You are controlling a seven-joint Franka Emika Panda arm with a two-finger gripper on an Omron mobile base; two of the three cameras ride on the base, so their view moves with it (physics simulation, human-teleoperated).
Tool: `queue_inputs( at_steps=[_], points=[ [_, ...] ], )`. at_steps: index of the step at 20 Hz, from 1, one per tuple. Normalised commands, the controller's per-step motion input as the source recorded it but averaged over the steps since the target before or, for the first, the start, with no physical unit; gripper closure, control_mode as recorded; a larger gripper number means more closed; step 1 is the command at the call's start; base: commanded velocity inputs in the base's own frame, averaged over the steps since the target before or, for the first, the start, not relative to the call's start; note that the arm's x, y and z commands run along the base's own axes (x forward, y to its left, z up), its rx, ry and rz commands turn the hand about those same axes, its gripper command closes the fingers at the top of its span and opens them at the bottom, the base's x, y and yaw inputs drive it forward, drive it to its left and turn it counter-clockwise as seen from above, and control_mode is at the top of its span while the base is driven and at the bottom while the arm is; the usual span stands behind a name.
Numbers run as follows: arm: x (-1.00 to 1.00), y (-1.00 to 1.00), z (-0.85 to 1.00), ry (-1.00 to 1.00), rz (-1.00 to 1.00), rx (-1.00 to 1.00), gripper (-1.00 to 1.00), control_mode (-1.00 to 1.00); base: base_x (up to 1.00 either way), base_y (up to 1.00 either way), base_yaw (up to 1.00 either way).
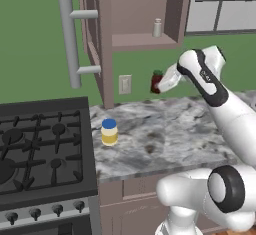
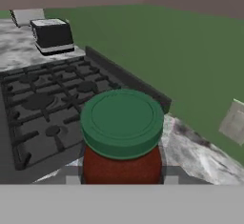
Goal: Collect the paprika, mayonnaise, and shaker from the cabinet and place them next to the stove.
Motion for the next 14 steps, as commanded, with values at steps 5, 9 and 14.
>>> queue_inputs(
  at_steps=[5, 9, 14],
  points=[
    [-0.03, 0.29, -0.63, 0.0, 0.44, -0.06, 1.0, -1.0, 0.0, 0.0, 0.0],
    [0.04, 0.18, -0.61, 0.0, 0.36, -0.09, 1.0, -1.0, 0.0, 0.0, 0.0],
    [0.24, 0.19, -0.49, 0.0, 0.23, -0.11, 1.0, -1.0, 0.0, 0.0, 0.0]
  ],
)
